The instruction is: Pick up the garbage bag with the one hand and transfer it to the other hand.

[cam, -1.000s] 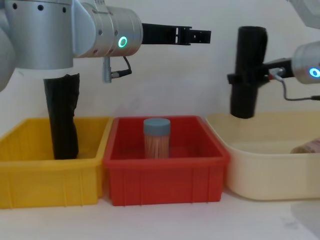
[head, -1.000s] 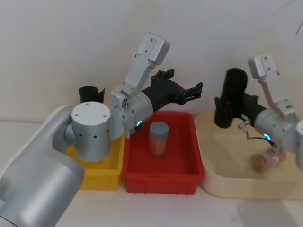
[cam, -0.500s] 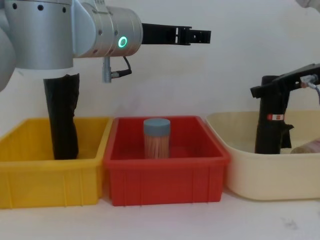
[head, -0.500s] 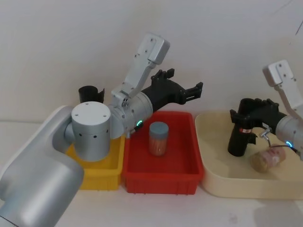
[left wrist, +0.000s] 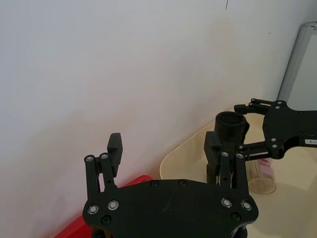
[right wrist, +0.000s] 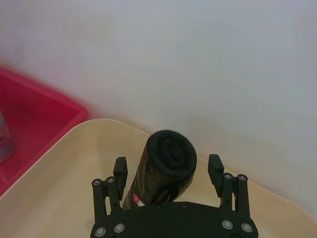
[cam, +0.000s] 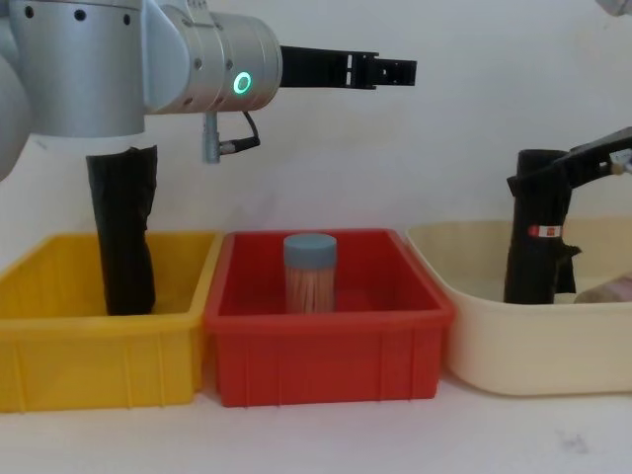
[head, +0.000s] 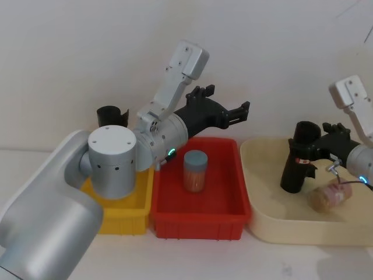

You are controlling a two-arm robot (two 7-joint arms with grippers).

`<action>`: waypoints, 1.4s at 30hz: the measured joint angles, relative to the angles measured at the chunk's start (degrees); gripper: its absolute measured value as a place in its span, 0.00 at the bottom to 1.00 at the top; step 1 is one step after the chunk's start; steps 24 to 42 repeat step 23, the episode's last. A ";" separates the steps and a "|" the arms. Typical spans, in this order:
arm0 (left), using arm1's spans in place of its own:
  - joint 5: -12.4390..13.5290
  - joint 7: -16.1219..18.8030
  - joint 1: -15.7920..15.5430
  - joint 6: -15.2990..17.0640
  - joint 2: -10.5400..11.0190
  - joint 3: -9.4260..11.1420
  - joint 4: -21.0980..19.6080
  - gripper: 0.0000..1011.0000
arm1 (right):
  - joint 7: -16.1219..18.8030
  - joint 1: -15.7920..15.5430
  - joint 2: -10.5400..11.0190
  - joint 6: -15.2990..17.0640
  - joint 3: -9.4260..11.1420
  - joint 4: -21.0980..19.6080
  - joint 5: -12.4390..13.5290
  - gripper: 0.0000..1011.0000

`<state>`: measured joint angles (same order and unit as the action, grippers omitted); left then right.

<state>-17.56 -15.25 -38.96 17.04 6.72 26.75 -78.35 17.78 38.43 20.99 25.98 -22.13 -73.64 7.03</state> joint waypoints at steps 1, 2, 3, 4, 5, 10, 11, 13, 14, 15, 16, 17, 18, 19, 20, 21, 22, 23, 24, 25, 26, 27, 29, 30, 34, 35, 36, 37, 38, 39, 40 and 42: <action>0.00 0.00 0.00 0.00 0.00 0.00 0.00 0.99 | -0.16 -0.17 -0.02 -0.03 0.18 -0.23 0.00 0.99; 0.00 0.00 0.00 0.00 0.00 0.00 0.00 0.99 | -0.52 -0.50 -0.05 -0.12 0.51 -0.66 0.00 0.99; 0.00 0.00 0.00 0.00 0.00 0.00 0.00 0.99 | -0.52 -0.50 -0.05 -0.12 0.51 -0.66 0.00 0.99; 0.00 0.00 0.00 0.00 0.00 0.00 0.00 0.99 | -0.95 -0.95 -0.08 -0.20 0.90 -1.28 0.03 0.99; 0.00 0.00 0.00 0.00 0.00 0.00 0.00 0.99 | -1.28 -1.17 -0.10 -0.25 1.13 -1.65 0.06 0.99; 0.00 0.00 0.00 0.00 0.00 0.00 0.00 0.99 | -3.45 -3.42 -0.30 -0.73 3.14 -4.99 0.38 0.99; 0.00 0.00 0.00 0.00 0.00 0.00 0.00 0.99 | -3.45 -3.42 -0.30 -0.73 3.14 -4.99 0.38 0.99; 0.00 0.00 0.00 0.00 0.00 0.00 0.00 0.99 | -5.00 -4.86 -0.50 -1.05 4.25 -7.05 0.56 0.99; 0.00 0.00 0.00 0.00 0.00 0.00 0.00 0.99 | -5.34 -5.28 -0.57 -1.10 4.63 -7.74 0.61 0.99; 0.00 0.00 0.00 0.00 0.00 0.00 0.00 0.99 | -5.64 -5.50 -0.60 -1.14 4.82 -8.11 0.64 0.99; 0.00 0.00 0.00 0.00 0.00 0.00 0.00 0.99 | -6.27 -6.22 -0.69 -1.21 5.44 -9.16 0.71 0.99; 0.00 0.00 0.00 0.00 0.00 0.00 0.00 0.99 | -6.81 -6.79 -0.77 -1.27 5.93 -10.00 0.78 0.99; 0.00 0.00 0.00 0.00 0.00 0.00 0.00 0.99 | -7.06 -7.03 -0.80 -1.31 6.16 -10.43 0.82 0.99; 0.00 0.00 0.00 0.00 0.00 0.00 0.00 0.99 | -7.06 -7.03 -0.80 -1.31 6.16 -10.43 0.82 0.99; 0.00 0.00 0.00 0.00 0.00 0.00 0.00 0.99 | -7.55 -7.49 -0.85 -1.36 6.53 -11.15 0.87 0.99; 0.00 0.00 0.00 0.00 0.00 0.00 0.00 0.99 | -7.92 -7.94 -0.92 -1.40 6.86 -11.75 0.91 0.99; 0.00 0.00 0.00 0.00 0.00 0.00 0.00 0.99 | -8.12 -8.13 -0.95 -1.44 7.02 -12.03 0.92 0.99; 0.00 0.00 0.00 0.00 0.00 0.00 0.00 0.99 | -8.27 -8.31 -0.97 -1.47 7.20 -12.33 0.94 0.99; 0.00 0.00 0.00 0.00 0.00 0.00 0.00 0.99 | -8.27 -8.31 -0.97 -1.47 7.20 -12.33 0.94 0.99; 0.00 0.00 0.00 0.00 0.00 0.00 0.00 0.99 | -8.27 -8.31 -0.97 -1.47 7.20 -12.33 0.94 0.99; 0.00 0.00 0.00 0.00 0.00 0.00 0.00 0.99 | -8.27 -8.31 -0.97 -1.47 7.20 -12.33 0.94 0.99; 0.00 0.00 0.00 0.00 0.00 0.00 0.00 0.99 | -8.27 -8.31 -0.97 -1.47 7.20 -12.33 0.94 0.99; 0.00 0.00 0.00 0.00 0.00 0.00 0.00 0.99 | -8.27 -8.31 -0.97 -1.47 7.20 -12.33 0.94 0.99; 0.00 0.00 0.00 0.00 0.00 0.00 0.00 0.99 | -8.27 -8.31 -0.97 -1.47 7.20 -12.33 0.94 0.99; 0.00 0.00 0.00 0.00 0.00 0.00 0.00 0.99 | -8.27 -8.31 -0.97 -1.47 7.20 -12.33 0.94 0.99; 0.00 0.00 0.00 0.00 0.00 0.00 0.00 0.99 | -8.27 -8.31 -0.97 -1.47 7.20 -12.33 0.94 0.99; 0.00 0.00 0.00 0.00 0.00 0.00 0.00 0.99 | -8.27 -8.31 -0.97 -1.47 7.20 -12.33 0.94 0.99; 0.00 0.00 0.00 0.00 0.00 0.00 0.00 0.99 | -8.27 -8.31 -0.97 -1.47 7.20 -12.33 0.94 0.99; 0.00 0.00 0.00 0.00 0.00 0.00 0.00 0.99 | -8.27 -8.31 -0.97 -1.47 7.20 -12.33 0.94 0.99; 0.00 0.00 0.00 0.00 0.00 0.00 0.00 0.99 | -8.27 -8.31 -0.97 -1.47 7.20 -12.33 0.94 0.99; 0.00 0.00 0.00 0.00 0.00 0.00 0.00 0.99 | -8.27 -8.31 -0.97 -1.47 7.20 -12.33 0.94 0.99; 0.00 0.00 0.00 0.00 0.00 0.00 0.00 0.99 | -8.27 -8.31 -0.97 -1.47 7.20 -12.33 0.94 0.99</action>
